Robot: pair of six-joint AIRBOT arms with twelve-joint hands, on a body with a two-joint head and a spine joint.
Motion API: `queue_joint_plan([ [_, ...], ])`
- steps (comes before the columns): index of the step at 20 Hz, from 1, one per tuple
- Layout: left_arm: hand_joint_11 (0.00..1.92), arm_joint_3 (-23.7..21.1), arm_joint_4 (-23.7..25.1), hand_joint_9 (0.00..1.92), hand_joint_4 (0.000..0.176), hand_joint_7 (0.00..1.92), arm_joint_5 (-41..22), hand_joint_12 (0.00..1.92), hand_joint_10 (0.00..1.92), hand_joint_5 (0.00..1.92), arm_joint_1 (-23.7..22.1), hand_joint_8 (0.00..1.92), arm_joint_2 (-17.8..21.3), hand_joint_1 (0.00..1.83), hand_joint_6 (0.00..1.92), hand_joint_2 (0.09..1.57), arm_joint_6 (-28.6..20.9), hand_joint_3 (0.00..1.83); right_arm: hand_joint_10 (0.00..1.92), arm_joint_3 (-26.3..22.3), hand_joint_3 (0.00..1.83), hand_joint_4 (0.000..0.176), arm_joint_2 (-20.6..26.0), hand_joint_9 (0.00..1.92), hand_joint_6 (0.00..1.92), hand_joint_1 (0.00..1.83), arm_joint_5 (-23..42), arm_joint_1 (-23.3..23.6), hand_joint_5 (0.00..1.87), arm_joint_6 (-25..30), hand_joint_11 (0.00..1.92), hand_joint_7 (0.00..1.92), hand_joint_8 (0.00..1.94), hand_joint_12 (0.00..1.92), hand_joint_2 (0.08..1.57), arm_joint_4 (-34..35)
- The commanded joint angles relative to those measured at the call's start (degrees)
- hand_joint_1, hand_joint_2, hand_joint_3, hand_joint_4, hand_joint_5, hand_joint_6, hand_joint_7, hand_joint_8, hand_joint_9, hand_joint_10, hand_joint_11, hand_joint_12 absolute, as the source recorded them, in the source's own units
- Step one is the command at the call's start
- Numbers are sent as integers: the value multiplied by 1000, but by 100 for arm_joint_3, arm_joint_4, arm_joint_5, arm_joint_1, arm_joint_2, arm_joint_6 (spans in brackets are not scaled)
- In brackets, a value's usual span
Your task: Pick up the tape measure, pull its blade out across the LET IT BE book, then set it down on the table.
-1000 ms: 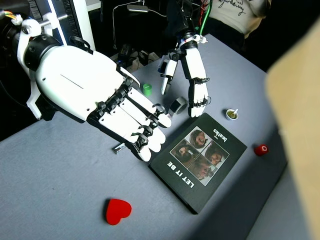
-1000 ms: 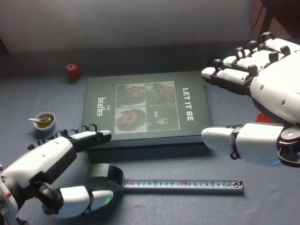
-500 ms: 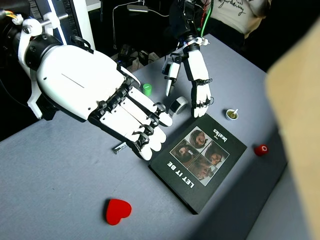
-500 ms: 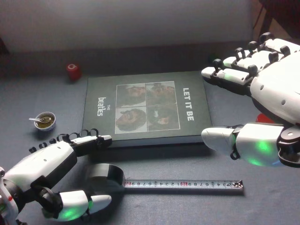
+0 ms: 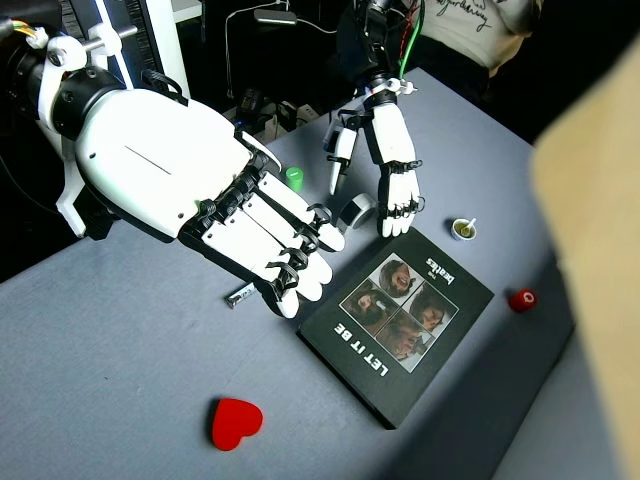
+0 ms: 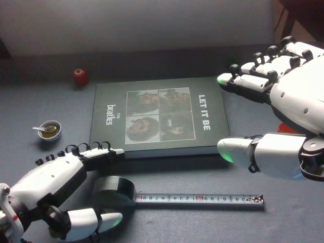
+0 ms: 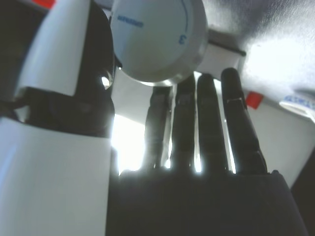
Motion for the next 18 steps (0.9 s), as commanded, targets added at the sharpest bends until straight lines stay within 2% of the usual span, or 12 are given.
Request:
queue_joint_plan([
  [1,66,54,134,261,0,302,-332,525,8,357,-6,5,-66,1083,7,1027,-10,2,5,-20,1,123,17,208,5,4,154,103,164,13,0,202,2,764,1139,-402],
  [9,73,201,212,261,0,305,-232,523,4,369,33,3,-184,1084,7,1028,177,1,6,-20,0,124,17,216,0,10,149,105,141,12,0,186,0,759,1137,-402],
  [15,116,86,446,302,0,354,-243,516,2,451,151,2,-47,1069,11,1047,27,6,7,-20,0,124,16,228,4,10,137,106,160,12,0,201,3,784,1138,-403],
  [16,124,69,461,306,0,371,-301,502,1,562,149,2,-36,1076,14,1058,23,3,7,-20,0,124,16,229,0,11,136,106,147,12,0,199,2,785,1137,-403],
  [18,163,21,459,332,0,392,-444,507,8,555,143,6,-27,1079,1,1063,-27,2,4,-19,0,124,16,226,0,10,136,106,141,12,0,195,0,767,1137,-403],
])
